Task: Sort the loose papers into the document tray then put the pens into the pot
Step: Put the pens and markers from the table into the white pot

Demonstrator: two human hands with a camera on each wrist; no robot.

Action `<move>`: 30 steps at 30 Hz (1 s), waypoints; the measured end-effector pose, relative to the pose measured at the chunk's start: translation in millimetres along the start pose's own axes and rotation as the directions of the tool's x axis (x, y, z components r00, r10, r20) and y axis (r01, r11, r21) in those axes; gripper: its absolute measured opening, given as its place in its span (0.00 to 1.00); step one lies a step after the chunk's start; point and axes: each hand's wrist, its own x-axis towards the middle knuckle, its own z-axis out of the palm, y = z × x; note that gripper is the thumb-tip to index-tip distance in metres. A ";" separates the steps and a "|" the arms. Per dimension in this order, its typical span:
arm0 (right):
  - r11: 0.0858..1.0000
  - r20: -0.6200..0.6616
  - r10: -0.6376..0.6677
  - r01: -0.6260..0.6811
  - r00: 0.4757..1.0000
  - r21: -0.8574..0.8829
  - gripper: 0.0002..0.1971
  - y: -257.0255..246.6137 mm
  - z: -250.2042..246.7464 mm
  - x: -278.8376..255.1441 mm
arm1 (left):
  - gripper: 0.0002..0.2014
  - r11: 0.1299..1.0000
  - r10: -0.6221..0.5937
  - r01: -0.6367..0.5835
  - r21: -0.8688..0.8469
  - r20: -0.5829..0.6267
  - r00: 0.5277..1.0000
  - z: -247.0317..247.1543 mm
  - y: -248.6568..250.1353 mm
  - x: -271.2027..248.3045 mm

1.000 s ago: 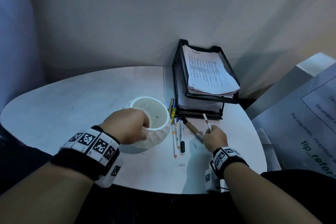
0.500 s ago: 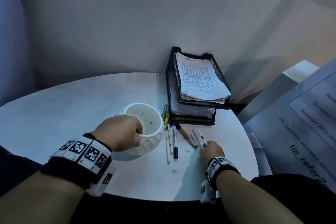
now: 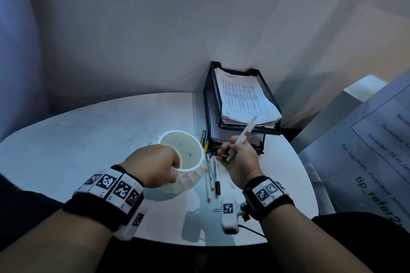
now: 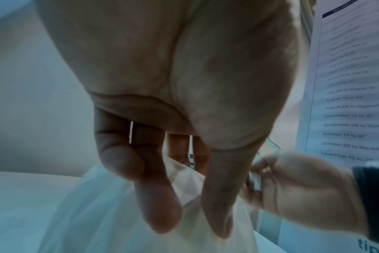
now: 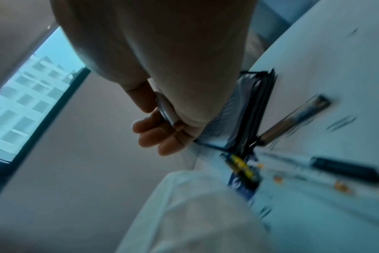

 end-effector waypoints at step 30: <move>0.030 -0.078 -0.070 -0.076 0.995 -0.997 0.07 79.1 -0.4 39.1 | 0.06 0.997 -0.061 0.056 -0.044 -0.100 0.993 -17.8 -23.1 -2.5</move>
